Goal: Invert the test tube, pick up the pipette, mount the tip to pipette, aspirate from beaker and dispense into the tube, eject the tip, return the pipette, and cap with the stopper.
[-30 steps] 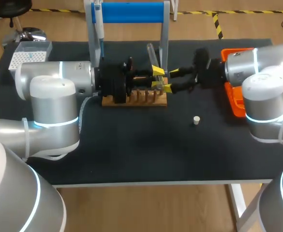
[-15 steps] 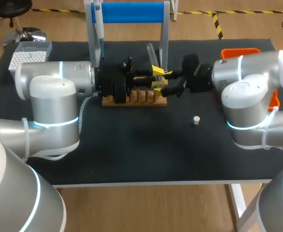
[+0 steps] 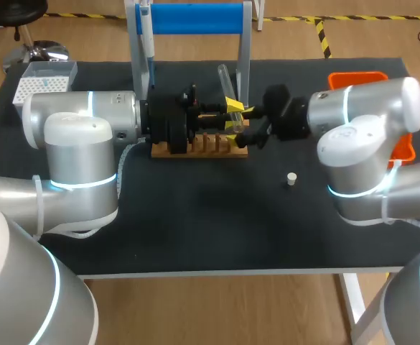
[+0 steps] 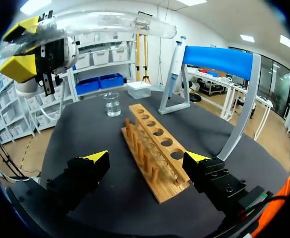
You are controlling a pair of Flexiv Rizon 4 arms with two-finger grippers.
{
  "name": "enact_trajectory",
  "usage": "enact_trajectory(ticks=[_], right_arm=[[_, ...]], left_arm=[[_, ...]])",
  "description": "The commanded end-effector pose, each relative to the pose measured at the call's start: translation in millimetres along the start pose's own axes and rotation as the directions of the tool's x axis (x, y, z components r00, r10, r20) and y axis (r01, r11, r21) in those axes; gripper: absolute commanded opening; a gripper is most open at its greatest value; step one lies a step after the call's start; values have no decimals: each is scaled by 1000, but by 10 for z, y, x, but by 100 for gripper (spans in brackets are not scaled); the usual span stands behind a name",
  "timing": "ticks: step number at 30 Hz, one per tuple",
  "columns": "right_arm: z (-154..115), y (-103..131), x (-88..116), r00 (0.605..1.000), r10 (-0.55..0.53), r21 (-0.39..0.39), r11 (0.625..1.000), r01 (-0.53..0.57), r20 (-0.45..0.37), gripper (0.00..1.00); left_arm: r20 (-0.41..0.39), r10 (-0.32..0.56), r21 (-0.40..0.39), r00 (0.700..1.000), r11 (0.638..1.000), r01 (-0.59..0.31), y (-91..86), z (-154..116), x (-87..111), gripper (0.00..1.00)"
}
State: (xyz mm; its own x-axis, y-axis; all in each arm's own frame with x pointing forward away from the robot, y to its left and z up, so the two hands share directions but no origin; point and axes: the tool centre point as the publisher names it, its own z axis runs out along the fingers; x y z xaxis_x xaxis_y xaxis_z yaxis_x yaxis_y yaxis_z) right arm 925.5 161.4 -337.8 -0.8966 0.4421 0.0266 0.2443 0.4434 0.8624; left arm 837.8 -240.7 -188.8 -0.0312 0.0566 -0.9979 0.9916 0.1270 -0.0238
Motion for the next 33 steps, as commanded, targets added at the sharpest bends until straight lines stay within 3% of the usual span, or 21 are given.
enact_trajectory(ticks=[1, 33], right_arm=[[32, 4, 6, 1000, -8, 20, 1000, 8, 9, 100], [112, -85, -11, 998, -38, 71, 997, 35, 41, 100]], left_arm=[[0, 1, -4, 1000, 1000, -1, -7, 6, -5, 0], [0, 1, -4, 1000, 1000, -1, -7, 6, -5, 0]])
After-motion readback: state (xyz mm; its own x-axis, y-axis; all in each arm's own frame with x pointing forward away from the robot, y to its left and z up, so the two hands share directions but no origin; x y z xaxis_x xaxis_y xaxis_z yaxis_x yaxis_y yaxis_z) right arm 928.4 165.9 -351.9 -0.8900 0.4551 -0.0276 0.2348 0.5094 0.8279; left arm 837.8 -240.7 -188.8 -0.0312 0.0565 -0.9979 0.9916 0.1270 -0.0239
